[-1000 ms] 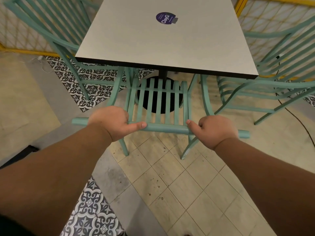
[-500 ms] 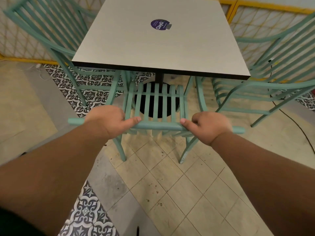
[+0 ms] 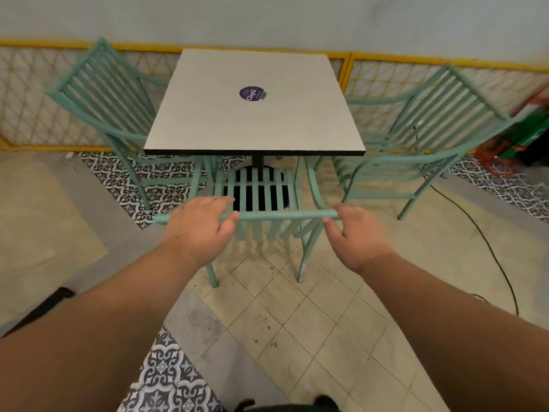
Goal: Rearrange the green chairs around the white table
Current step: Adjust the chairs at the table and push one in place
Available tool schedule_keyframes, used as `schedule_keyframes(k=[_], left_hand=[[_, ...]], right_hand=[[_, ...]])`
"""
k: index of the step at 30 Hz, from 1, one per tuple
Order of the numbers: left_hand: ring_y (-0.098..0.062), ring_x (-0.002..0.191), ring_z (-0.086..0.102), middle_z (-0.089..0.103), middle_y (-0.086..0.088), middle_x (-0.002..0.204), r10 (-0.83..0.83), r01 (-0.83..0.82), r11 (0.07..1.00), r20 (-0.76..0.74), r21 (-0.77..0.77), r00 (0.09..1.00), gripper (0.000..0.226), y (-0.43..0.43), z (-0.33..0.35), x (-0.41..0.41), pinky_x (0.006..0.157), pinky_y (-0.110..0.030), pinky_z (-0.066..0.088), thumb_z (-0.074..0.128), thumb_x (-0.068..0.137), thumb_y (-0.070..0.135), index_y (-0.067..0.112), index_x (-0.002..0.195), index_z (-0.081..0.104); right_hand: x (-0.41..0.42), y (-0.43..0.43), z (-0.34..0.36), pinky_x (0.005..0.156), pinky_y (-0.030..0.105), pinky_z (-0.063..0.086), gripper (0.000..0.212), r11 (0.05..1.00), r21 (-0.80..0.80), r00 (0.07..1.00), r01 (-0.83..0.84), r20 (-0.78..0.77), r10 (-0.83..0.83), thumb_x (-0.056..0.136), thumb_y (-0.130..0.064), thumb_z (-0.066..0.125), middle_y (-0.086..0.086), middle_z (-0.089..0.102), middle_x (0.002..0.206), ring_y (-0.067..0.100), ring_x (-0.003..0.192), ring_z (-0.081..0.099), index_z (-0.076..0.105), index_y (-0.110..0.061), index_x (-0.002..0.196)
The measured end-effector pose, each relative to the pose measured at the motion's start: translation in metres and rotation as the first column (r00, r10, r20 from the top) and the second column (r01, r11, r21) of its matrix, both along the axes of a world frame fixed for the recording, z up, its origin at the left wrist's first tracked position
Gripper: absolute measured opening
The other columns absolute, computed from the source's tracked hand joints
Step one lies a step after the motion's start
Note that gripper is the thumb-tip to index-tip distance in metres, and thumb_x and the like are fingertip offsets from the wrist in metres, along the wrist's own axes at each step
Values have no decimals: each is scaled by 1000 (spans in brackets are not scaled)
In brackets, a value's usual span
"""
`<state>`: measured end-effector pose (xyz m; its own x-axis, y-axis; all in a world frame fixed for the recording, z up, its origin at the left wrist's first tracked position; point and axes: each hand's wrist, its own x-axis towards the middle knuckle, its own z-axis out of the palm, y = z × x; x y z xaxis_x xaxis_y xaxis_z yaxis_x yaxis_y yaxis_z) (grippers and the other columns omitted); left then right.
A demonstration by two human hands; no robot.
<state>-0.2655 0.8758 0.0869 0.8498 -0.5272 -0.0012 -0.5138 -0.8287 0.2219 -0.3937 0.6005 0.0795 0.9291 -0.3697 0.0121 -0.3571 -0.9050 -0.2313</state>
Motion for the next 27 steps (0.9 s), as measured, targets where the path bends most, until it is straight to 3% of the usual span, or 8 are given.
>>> schedule_keyframes(k=[2,7,11,17,21,27], left_hand=[[-24,136,46,57,2,145,-21,21,1000,-1,10,1000,52,3,11,-7,109,-51,40,32,102,49,27,145,51],[-24,135,46,57,0,144,-92,90,993,18,72,996,53,-9,30,-12,108,-49,40,32,102,50,26,147,48],[-22,135,46,56,3,144,-207,203,972,19,117,978,52,-46,32,-19,106,-48,40,30,102,50,28,147,47],[-23,134,47,57,2,143,-331,328,942,31,73,943,51,-157,36,-49,102,-48,42,34,102,50,29,146,48],[-26,135,47,57,0,144,-403,402,915,37,27,915,50,-248,45,-82,102,-47,43,36,102,48,28,146,49],[-26,137,47,55,-1,147,-442,444,895,66,-31,895,52,-359,62,-104,104,-46,41,37,101,49,27,146,49]], right_hand=[[-13,-1,15,92,46,47,59,1000,-13,999,28,26,-27,97,-55,33,14,68,116,35,107,60,60,-14,131],[-37,-2,30,100,49,46,55,995,45,994,84,59,-87,100,-51,38,12,65,127,35,118,56,57,-14,136],[-67,-15,38,103,48,45,68,984,79,983,157,89,-164,94,-59,30,11,64,131,33,121,56,54,-17,141],[-135,-97,50,109,46,40,76,959,81,954,272,111,-280,88,-62,27,11,61,139,32,130,52,53,-15,143],[-178,-174,69,109,45,41,62,943,37,936,332,113,-334,97,-53,42,9,61,139,29,129,53,50,-17,146],[-216,-271,98,109,45,41,58,919,-7,914,394,114,-390,100,-49,45,6,57,145,28,132,50,46,-19,150]])
